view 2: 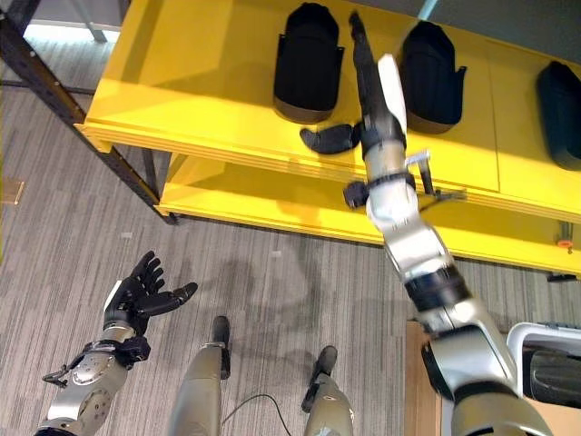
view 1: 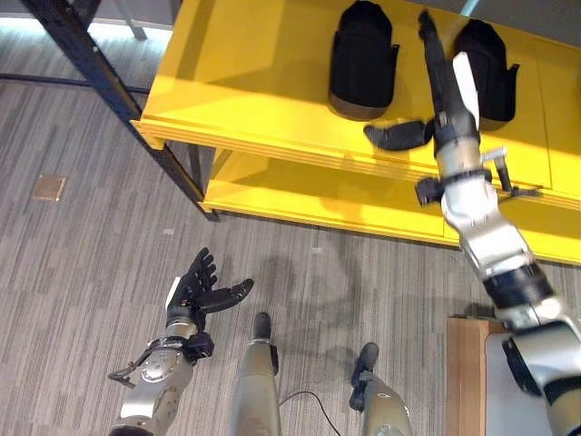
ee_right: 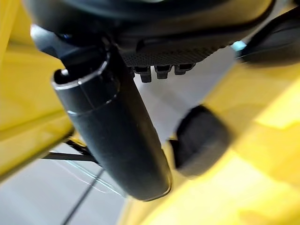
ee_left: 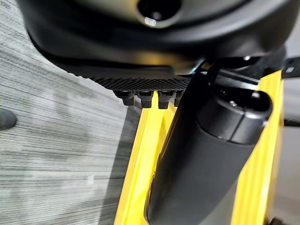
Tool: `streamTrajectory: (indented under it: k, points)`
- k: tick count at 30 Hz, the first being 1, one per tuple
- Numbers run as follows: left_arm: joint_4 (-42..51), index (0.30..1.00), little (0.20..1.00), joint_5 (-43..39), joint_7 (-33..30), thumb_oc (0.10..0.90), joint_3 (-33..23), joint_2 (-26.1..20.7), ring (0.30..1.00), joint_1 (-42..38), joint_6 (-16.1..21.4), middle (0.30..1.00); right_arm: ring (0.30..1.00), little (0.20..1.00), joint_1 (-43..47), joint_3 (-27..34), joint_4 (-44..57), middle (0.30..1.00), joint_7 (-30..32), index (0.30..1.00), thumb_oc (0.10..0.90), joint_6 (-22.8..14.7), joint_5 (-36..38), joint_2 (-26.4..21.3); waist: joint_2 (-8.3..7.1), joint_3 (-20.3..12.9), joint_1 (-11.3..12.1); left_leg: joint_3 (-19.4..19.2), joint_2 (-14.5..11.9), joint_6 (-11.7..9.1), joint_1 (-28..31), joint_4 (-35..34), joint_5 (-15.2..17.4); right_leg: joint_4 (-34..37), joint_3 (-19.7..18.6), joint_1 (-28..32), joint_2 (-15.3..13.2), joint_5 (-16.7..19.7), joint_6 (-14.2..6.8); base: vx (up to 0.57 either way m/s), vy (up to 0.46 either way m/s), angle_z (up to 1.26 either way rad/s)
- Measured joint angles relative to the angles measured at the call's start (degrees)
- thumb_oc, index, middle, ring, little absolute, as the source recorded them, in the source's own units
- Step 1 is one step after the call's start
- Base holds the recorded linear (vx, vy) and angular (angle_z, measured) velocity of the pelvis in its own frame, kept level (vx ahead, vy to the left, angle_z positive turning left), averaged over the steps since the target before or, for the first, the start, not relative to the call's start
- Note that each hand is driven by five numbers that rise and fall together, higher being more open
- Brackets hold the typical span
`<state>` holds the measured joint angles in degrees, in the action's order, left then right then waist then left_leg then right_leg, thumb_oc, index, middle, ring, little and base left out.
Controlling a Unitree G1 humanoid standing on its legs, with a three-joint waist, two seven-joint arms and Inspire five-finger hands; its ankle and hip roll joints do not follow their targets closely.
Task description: Move parts from the plastic box to the shelf.
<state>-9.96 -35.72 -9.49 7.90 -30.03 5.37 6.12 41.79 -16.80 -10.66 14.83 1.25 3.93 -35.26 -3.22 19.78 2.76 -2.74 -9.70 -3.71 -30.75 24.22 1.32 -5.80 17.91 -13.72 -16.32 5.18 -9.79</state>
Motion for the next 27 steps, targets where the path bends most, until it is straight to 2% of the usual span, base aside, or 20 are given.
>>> streamTrajectory:
  k: [1,7,12,14,16,18,19,21,27]
  points:
    - [0.0,1.0,1.0,0.5,0.1,0.9,-0.9,0.5,1.0,0.5,-0.1,1.0,1.0,1.0,-2.6,0.3,1.3,1.0,-0.6,1.0,0.9,0.0,-1.2,-0.9,0.01,0.0,0.2,-0.1,-0.3,-0.1,0.0,0.3,0.3,0.4,-0.2,0.1,0.3,0.2,0.0,0.0,-0.013,-0.25]
    - [0.2,1.0,1.0,0.7,0.3,0.9,-2.1,1.9,1.0,0.2,-1.0,1.0,1.0,1.0,-4.3,0.7,2.1,1.0,-3.5,1.0,0.9,0.0,-5.8,-4.6,0.04,0.0,-0.2,-0.2,-1.1,-0.4,0.1,0.3,0.5,1.0,-0.3,0.2,1.1,0.4,0.2,0.0,-0.006,-0.03]
    - [0.2,1.0,1.0,2.5,0.5,0.9,-2.3,2.1,1.0,0.6,-1.2,1.0,1.0,1.0,-4.0,0.5,4.3,1.0,-7.7,1.0,0.9,-0.5,-8.4,-11.9,0.04,0.0,0.4,-0.3,-1.1,-0.4,0.4,0.0,0.6,1.2,-0.2,0.5,1.1,0.4,0.2,0.0,0.0,0.0]
    - [0.2,1.0,1.0,2.6,0.9,0.9,-2.6,2.2,1.0,0.9,-1.3,1.0,1.0,1.0,-3.8,0.5,5.5,1.0,-8.9,1.0,0.9,-0.5,-8.5,-13.1,0.03,0.0,0.4,-0.3,-1.1,-0.5,0.8,-0.2,0.6,1.3,-0.2,0.8,1.1,0.4,0.2,0.0,0.0,0.0]
    - [0.2,1.0,1.0,2.8,1.2,0.9,-2.9,2.2,1.0,1.4,-1.4,1.0,1.0,1.0,-2.8,-1.6,7.5,1.0,-10.2,1.0,0.9,-0.8,-10.9,-16.3,0.03,0.0,0.3,-0.3,-1.1,-0.5,0.9,-0.2,0.6,1.4,-0.3,0.9,1.2,0.4,0.2,0.0,0.0,0.0]
    - [0.2,1.0,1.0,2.8,1.3,0.9,-3.0,2.2,1.0,1.6,-1.8,1.0,1.0,1.0,-2.5,-1.8,8.1,1.0,-10.7,1.0,0.9,-1.3,-12.3,-16.4,0.02,0.0,0.3,-0.2,-1.2,-0.5,1.0,-0.2,0.6,1.4,-0.3,1.0,1.3,0.3,0.2,0.0,0.0,0.0]
    - [0.2,1.0,1.0,2.8,1.4,0.9,-3.0,2.2,1.0,1.7,-2.2,1.0,1.0,1.0,-0.3,-5.3,8.0,1.0,-11.9,1.0,0.9,-1.2,-15.3,-17.5,-0.02,0.0,0.3,-0.2,-1.2,-0.5,0.9,-0.1,0.6,1.4,-0.3,1.0,1.3,0.4,0.2,0.0,0.0,0.0]
    - [0.2,1.0,1.0,2.9,1.4,0.9,-3.0,2.2,1.0,1.7,-2.2,1.0,1.0,1.0,0.5,-6.6,8.0,1.0,-12.6,1.0,0.9,-1.2,-17.0,-17.4,-0.05,0.0,0.2,-0.2,-1.2,-0.5,0.9,0.0,0.6,1.4,-0.3,1.1,1.3,0.4,0.2,0.0,0.0,0.0]
    - [0.2,1.0,1.0,2.9,1.4,0.9,-3.4,2.2,1.0,1.7,-2.3,1.0,1.0,1.0,4.0,-11.0,5.4,1.0,-14.1,1.0,0.9,-1.1,-19.7,-14.9,-1.14,-0.3,0.5,-0.1,-1.2,-0.5,0.9,0.1,0.7,1.4,-0.3,1.1,1.3,0.4,0.2,0.0,0.0,0.0]
